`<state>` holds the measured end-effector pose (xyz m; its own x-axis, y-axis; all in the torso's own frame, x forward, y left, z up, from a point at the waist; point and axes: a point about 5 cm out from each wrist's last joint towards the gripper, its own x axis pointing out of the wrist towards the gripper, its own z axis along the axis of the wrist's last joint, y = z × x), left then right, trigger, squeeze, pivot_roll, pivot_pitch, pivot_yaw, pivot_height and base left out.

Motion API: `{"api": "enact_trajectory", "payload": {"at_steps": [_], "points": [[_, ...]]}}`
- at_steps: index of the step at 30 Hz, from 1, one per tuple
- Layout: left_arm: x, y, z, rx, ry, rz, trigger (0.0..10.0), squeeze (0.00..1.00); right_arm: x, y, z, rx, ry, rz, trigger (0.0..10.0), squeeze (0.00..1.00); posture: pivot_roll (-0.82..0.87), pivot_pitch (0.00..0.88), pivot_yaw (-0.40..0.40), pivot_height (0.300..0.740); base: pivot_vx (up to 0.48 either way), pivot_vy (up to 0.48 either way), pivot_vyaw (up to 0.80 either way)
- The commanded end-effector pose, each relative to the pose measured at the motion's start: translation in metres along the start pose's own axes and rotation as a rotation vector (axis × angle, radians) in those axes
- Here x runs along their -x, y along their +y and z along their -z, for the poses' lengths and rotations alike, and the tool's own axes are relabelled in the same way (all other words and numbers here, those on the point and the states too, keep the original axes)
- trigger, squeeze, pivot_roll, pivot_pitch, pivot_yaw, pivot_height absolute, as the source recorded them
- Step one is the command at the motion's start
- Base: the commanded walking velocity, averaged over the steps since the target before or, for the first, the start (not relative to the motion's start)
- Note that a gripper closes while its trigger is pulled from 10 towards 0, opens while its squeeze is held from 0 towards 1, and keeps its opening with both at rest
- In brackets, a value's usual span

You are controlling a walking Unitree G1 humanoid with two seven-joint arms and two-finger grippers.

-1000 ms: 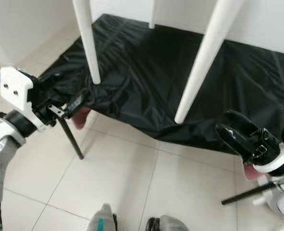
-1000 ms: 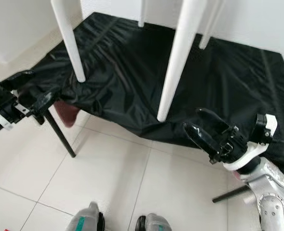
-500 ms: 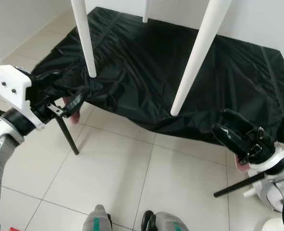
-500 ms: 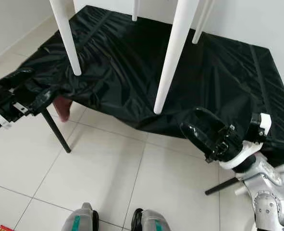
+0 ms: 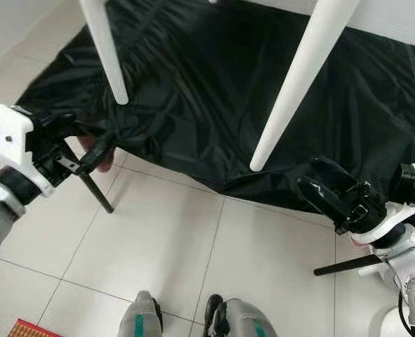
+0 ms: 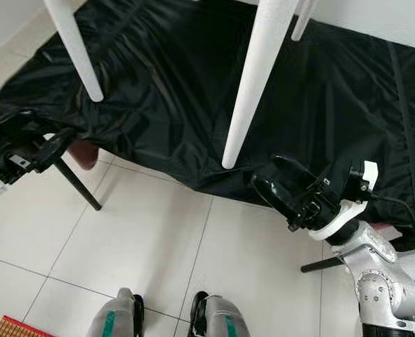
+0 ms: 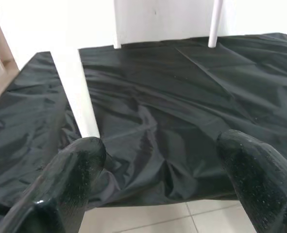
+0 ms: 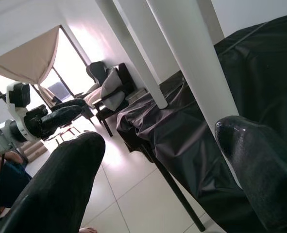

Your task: Building children table

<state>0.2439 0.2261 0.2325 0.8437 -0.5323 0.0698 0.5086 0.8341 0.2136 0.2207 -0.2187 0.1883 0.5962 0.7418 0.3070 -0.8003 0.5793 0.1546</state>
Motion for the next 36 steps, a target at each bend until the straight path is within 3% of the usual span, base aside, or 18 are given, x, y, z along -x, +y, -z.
{"api": "enact_trajectory", "payload": {"at_steps": [1,9,13,17,19,20,22,23,24,25,26,27,29,31,33,34,35,36], "points": [[0.003,-0.002,0.001,-0.009,0.007,0.008,10.0,0.0,0.003,0.0,0.004,-0.008,0.014,0.008,10.0,0.0,0.08,0.149,-0.055,0.74,0.0,0.0,0.0],[0.008,0.002,0.005,0.011,0.008,-0.02,10.0,0.0,0.004,-0.004,0.004,0.005,0.034,0.016,10.0,0.0,0.07,0.159,-0.056,0.74,0.0,0.0,0.0],[0.027,0.016,0.012,0.086,-0.016,-0.095,10.0,0.0,0.009,-0.004,0.018,-0.004,0.08,0.046,10.0,0.0,0.08,0.151,-0.052,0.74,0.0,0.0,0.0],[0.031,0.019,0.015,0.102,-0.018,-0.111,10.0,0.0,0.009,-0.004,0.021,-0.004,0.089,0.055,10.0,0.0,0.08,0.151,-0.052,0.74,0.0,0.0,0.0],[0.04,0.027,0.021,0.136,-0.018,-0.169,10.0,0.0,0.012,-0.006,0.03,-0.016,0.107,0.068,10.0,0.0,0.09,0.139,-0.051,0.74,0.0,0.0,0.0],[0.051,0.037,0.031,0.186,-0.022,-0.244,10.0,0.0,0.015,-0.007,0.04,-0.036,0.131,0.083,10.0,0.0,0.09,0.139,-0.051,0.74,0.0,0.0,0.0],[0.051,0.037,0.031,0.186,-0.022,-0.244,10.0,0.0,0.015,-0.007,0.04,-0.036,0.131,0.083,10.0,0.0,0.09,0.139,-0.051,0.74,0.0,0.0,0.0],[0.064,0.045,0.044,0.232,-0.012,-0.329,10.0,0.0,0.02,-0.008,0.052,-0.055,0.159,0.102,10.0,0.0,0.09,0.132,-0.049,0.74,0.0,0.0,0.0],[0.064,0.045,0.044,0.232,-0.012,-0.329,10.0,0.0,0.02,-0.008,0.052,-0.055,0.159,0.102,10.0,0.0,0.09,0.132,-0.049,0.74,0.0,0.0,0.0],[0.083,0.05,0.069,0.315,0.014,-0.445,10.0,0.0,0.026,-0.012,0.065,-0.08,0.187,0.143,10.0,0.0,0.1,0.126,-0.047,0.74,0.0,0.0,0.0],[0.083,0.05,0.069,0.315,0.014,-0.445,10.0,0.0,0.026,-0.012,0.065,-0.08,0.187,0.143,10.0,0.0,0.1,0.126,-0.047,0.74,0.0,0.0,0.0],[0.099,0.051,0.094,0.376,0.058,-0.541,10.0,0.0,0.032,-0.015,0.077,-0.102,0.214,0.187,10.0,0.0,0.1,0.126,-0.05,0.74,0.0,0.0,0.0],[0.099,0.051,0.094,0.376,0.058,-0.541,10.0,0.0,0.032,-0.015,0.077,-0.102,0.214,0.187,10.0,0.0,0.1,0.126,-0.05,0.74,0.0,0.0,0.0],[0.126,0.039,0.141,0.491,0.163,-0.668,10.0,0.0,0.042,-0.021,0.101,-0.124,0.268,0.284,10.0,0.0,0.09,0.125,-0.05,0.74,0.0,0.0,0.0],[0.126,0.039,0.141,0.491,0.163,-0.668,10.0,0.0,0.042,-0.021,0.101,-0.124,0.268,0.284,10.0,0.0,0.09,0.125,-0.05,0.74,0.0,0.0,0.0],[0.14,0.022,0.174,0.551,0.271,-0.729,10.0,0.0,0.049,-0.025,0.121,-0.14,0.316,0.373,10.0,0.0,0.09,0.126,-0.053,0.74,0.0,0.0,0.0],[0.144,0.009,0.195,0.588,0.341,-0.744,10.0,0.0,0.053,-0.027,0.134,-0.154,0.347,0.427,10.0,0.0,0.09,0.124,-0.056,0.74,0.0,0.0,0.0],[0.144,0.009,0.195,0.588,0.341,-0.744,10.0,0.0,0.053,-0.027,0.134,-0.154,0.347,0.427,10.0,0.0,0.09,0.124,-0.056,0.74,0.0,0.0,0.0]]}}
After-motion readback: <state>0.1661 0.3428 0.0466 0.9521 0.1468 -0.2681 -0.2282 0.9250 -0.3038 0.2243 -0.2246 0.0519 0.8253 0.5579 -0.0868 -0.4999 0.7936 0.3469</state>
